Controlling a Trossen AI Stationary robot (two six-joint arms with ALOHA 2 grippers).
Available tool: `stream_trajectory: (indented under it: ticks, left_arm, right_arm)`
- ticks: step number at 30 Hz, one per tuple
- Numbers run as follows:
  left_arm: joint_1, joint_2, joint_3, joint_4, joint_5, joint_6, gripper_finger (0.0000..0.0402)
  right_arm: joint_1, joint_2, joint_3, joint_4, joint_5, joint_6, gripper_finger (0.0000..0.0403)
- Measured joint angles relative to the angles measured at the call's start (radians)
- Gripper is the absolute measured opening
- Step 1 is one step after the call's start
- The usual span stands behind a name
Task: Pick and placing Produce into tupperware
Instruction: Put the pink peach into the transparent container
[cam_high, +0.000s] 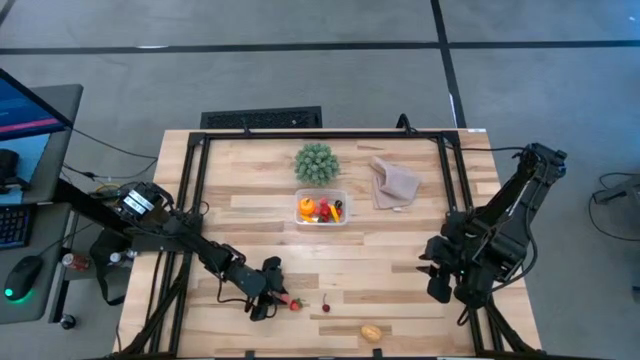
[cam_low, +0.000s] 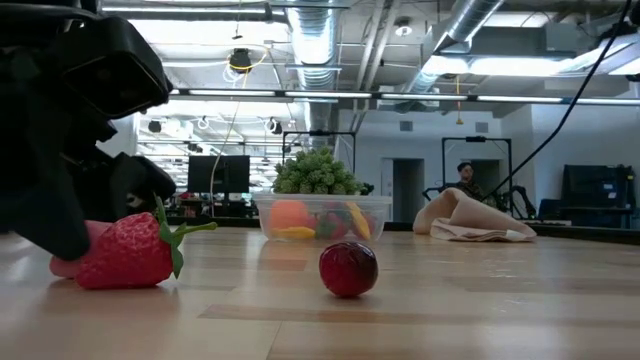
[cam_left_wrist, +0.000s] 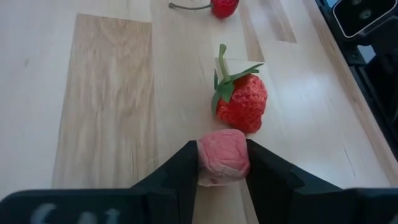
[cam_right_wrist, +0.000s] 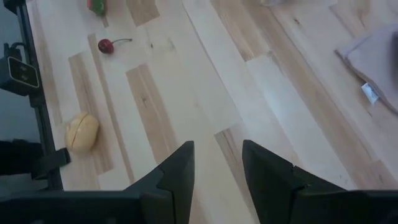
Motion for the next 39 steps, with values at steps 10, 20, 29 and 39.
stream_trajectory:
  ticks: [10, 20, 29, 39]
  left_arm:
    - [0.029, -0.007, -0.002, 0.000, -0.017, -0.044, 0.0111]
    - [0.136, -0.128, -0.002, -0.094, -0.062, 0.021, 0.0111]
    - [0.230, -0.267, -0.002, -0.273, -0.129, 0.191, 0.0112]
    - [0.386, -0.384, -0.002, -0.346, -0.159, 0.271, 0.0112]
  right_arm:
    - [-0.001, 0.000, 0.000, -0.005, 0.048, 0.000, 0.0126]
    - [-0.001, 0.000, 0.000, -0.023, 0.050, 0.000, 0.0126]
    - [-0.001, 0.000, 0.000, -0.031, 0.100, 0.000, 0.0126]
    - [-0.001, 0.000, -0.024, -0.028, 0.103, 0.000, 0.0126]
